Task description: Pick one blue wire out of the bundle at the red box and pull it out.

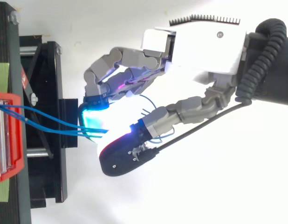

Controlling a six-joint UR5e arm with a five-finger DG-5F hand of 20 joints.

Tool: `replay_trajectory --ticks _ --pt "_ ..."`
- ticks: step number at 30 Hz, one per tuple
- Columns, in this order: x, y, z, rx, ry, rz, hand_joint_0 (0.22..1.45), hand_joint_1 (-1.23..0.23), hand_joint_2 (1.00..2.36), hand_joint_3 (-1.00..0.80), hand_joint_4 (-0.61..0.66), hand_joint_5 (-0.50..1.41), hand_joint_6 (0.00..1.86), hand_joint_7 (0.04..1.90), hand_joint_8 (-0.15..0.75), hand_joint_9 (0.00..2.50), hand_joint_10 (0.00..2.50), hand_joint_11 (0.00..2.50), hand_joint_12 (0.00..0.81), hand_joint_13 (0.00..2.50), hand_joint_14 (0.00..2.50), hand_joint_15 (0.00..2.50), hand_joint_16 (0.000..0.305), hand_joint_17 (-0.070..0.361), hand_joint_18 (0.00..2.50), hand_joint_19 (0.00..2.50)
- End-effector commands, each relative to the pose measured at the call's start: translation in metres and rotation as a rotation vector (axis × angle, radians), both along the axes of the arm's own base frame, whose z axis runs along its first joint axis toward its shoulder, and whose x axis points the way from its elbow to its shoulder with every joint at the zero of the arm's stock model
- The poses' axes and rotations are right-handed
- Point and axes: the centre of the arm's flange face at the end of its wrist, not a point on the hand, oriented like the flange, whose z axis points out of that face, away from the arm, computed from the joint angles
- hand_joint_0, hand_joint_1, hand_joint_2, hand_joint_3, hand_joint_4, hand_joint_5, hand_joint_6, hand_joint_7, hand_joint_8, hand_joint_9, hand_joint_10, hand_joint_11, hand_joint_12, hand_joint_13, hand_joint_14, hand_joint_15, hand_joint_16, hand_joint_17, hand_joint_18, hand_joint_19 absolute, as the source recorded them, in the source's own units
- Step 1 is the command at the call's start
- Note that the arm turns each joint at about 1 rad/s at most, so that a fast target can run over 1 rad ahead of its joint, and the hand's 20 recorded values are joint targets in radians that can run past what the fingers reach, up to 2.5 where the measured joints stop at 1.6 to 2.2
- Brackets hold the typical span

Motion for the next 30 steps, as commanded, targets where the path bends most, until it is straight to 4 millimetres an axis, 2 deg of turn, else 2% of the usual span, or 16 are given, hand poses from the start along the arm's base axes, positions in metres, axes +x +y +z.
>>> replay_trajectory --ticks 1,7,9,11,12,15,16,17,21,23,25,26,27,29,30 --pt "-0.0003 -0.0001 0.0012 0.002 -0.001 0.0 0.62 -0.91 1.0 -0.5 -0.28 -0.14 0.77 1.08 0.139 0.59 0.0 0.07 0.333 0.48 0.01 0.23 0.044 0.1 0.55 0.34" --pt "0.0 0.0 0.0001 0.001 0.0 0.0 0.6 -0.86 1.0 -0.5 -0.29 -0.11 0.72 1.17 0.131 0.62 0.0 0.05 0.331 0.47 0.01 0.24 0.045 0.1 0.52 0.35" --pt "-0.0003 -0.0001 0.0012 0.002 -0.001 0.0 0.61 -0.88 1.01 -0.41 -0.3 -0.12 0.76 1.15 0.134 0.62 0.0 0.06 0.332 0.47 0.01 0.23 0.044 0.1 0.52 0.36" --pt "0.0 0.0 0.0001 0.001 0.0 0.0 0.62 -0.9 1.02 -0.26 -0.3 -0.13 0.8 1.26 0.151 0.63 0.0 0.08 0.337 0.48 0.01 0.24 0.045 0.101 0.53 0.35" --pt "-0.0003 -0.0001 0.0012 0.002 -0.001 0.0 0.63 -0.91 1.02 -0.26 -0.31 -0.15 0.84 1.18 0.156 0.63 0.0 0.07 0.338 0.48 0.01 0.24 0.045 0.101 0.53 0.34" --pt "0.0 0.0 0.0001 0.001 0.0 0.0 0.66 -0.93 1.01 -0.35 -0.22 -0.18 0.84 1.09 0.169 0.55 0.0 0.08 0.344 0.46 0.01 0.23 0.046 0.103 0.54 0.33" --pt "-0.0003 -0.0001 0.0012 0.002 -0.001 0.0 0.66 -0.95 1.0 -0.45 -0.16 -0.18 0.82 1.01 0.168 0.52 0.0 0.08 0.347 0.46 0.01 0.23 0.046 0.104 0.53 0.32" --pt "-0.0003 -0.0001 0.0012 0.002 -0.001 0.0 0.64 -0.95 1.0 -0.5 -0.13 -0.18 0.8 1.01 0.173 0.51 0.0 0.09 0.35 0.45 0.01 0.22 0.047 0.105 0.53 0.32" --pt "-0.0003 -0.0001 0.0012 0.002 -0.001 0.0 0.54 -0.93 1.0 -0.5 -0.11 -0.19 0.8 1.0 0.183 0.5 0.0 0.14 0.357 0.44 0.01 0.23 0.049 0.11 0.53 0.33" --pt "-0.0003 -0.0001 0.0012 0.002 -0.001 0.0 0.47 -0.88 1.0 -0.5 -0.1 -0.19 0.81 0.95 0.199 0.51 0.0 0.13 0.376 0.45 0.01 0.24 0.053 0.119 0.54 0.33" --pt "-0.0001 0.001 0.0012 0.002 -0.001 0.001 0.45 -0.83 1.0 -0.5 -0.1 -0.18 0.8 0.95 0.211 0.53 0.0 0.14 0.383 0.45 0.01 0.24 0.055 0.123 0.53 0.34" --pt "-0.0001 -0.0001 0.0013 0.002 -0.003 0.0 0.44 -0.76 1.0 -0.5 -0.11 -0.18 0.8 0.94 0.22 0.55 0.0 0.15 0.391 0.45 0.01 0.25 0.056 0.125 0.54 0.35" --pt "-0.0001 -0.0001 0.0013 0.002 -0.003 0.0 0.44 -0.74 1.0 -0.5 -0.11 -0.17 0.8 0.95 0.22 0.55 0.0 0.15 0.391 0.45 0.01 0.25 0.056 0.125 0.54 0.36" --pt "-0.0003 -0.0001 0.0012 0.002 -0.001 0.0 0.49 -0.6 1.0 -0.5 -0.14 -0.16 0.8 1.03 0.212 0.6 0.0 0.17 0.374 0.45 0.01 0.26 0.052 0.117 0.51 0.4" --pt "-0.0003 -0.0001 0.0012 0.002 -0.001 0.0 0.5 -0.6 1.0 -0.5 -0.14 -0.16 0.81 1.06 0.209 0.6 0.0 0.16 0.37 0.44 0.01 0.26 0.051 0.115 0.5 0.4"
